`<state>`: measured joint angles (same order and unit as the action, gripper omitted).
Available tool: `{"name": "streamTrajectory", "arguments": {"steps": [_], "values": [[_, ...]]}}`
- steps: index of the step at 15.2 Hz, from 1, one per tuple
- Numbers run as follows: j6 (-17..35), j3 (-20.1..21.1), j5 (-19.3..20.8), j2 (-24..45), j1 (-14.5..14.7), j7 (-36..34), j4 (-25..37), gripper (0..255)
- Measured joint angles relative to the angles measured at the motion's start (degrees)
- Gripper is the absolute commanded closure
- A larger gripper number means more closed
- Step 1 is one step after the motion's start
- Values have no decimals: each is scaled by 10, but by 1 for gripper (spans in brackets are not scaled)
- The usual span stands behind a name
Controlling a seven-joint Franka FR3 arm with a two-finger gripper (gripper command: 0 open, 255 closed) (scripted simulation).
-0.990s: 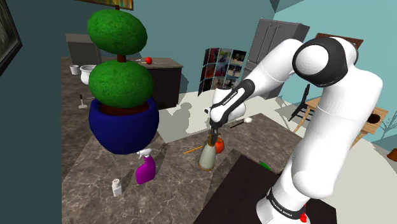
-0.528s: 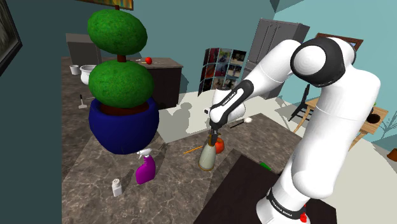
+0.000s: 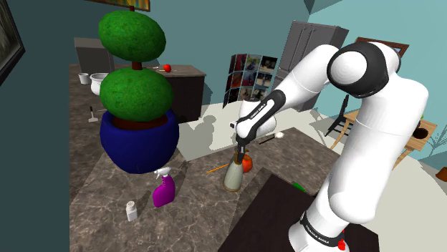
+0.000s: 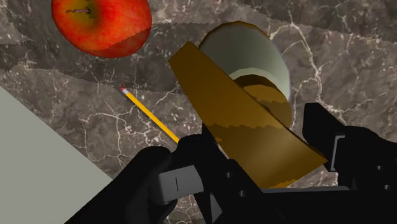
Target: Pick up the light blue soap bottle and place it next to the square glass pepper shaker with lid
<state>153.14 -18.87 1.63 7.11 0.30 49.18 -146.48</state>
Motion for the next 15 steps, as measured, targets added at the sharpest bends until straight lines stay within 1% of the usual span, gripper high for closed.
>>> {"name": "streamTrajectory", "arguments": {"steps": [4, 15], "values": [[-10, -2, 6, -10, 1, -3, 0, 255], [-104, -7, 48, -97, 3, -32, 11, 255]]}}
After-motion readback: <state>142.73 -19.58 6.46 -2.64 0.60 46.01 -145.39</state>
